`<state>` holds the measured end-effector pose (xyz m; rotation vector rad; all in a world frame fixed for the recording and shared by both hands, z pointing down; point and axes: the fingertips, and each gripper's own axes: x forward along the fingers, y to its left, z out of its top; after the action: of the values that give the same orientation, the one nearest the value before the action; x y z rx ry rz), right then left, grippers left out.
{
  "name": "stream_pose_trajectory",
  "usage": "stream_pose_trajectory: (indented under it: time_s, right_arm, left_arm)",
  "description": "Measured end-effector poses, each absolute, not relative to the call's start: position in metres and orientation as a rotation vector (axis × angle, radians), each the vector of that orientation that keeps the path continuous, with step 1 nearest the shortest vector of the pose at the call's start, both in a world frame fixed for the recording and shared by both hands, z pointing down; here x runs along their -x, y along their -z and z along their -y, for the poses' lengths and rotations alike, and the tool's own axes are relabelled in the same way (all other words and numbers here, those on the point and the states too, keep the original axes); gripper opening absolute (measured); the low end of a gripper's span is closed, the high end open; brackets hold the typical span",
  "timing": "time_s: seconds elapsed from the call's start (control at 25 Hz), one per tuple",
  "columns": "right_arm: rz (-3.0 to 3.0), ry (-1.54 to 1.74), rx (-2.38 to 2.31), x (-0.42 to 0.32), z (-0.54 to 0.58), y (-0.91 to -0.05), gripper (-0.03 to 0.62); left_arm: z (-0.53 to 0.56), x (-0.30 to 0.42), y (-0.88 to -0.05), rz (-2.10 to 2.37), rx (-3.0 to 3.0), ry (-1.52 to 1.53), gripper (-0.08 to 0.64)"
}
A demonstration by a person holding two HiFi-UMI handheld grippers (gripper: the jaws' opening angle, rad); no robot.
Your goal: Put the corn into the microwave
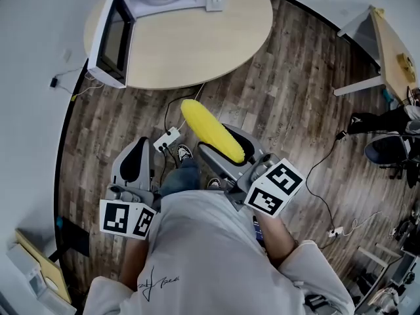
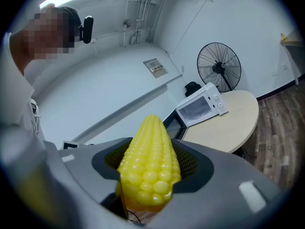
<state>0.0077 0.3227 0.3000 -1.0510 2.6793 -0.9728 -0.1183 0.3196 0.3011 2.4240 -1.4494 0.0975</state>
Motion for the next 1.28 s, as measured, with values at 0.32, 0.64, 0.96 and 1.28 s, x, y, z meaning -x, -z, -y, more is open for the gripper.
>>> stream_pose_trajectory:
  time_s: [0.32,0.64,0.96,1.28]
  right_arm:
    - [-2.628,0.957,1.078,0.01,-0.267,-0.29,0.265]
    - [-2.633,0.909,1.105,0.037,-0.226,-0.276,0.265]
    - [-2.613,0.887,1.146,0.058,-0.203,-0.272,0.265]
    - [-2.621,0.86,1.175,0.063,-0.179,-0.272,0.265]
  left_arm:
    - [-0.266,0.144,-0.293,1.44,-2.448,-0.07,-0.011]
    - [-0.233,0.178,-0.285,1.449,-2.456,-0.002,-0.011]
    - [-0.207,0.199,-0.289,1.404,-2.486,0.037,-0.011]
    - [-0.188,0.202,-0.295,1.368,-2.463,0.052,-0.011]
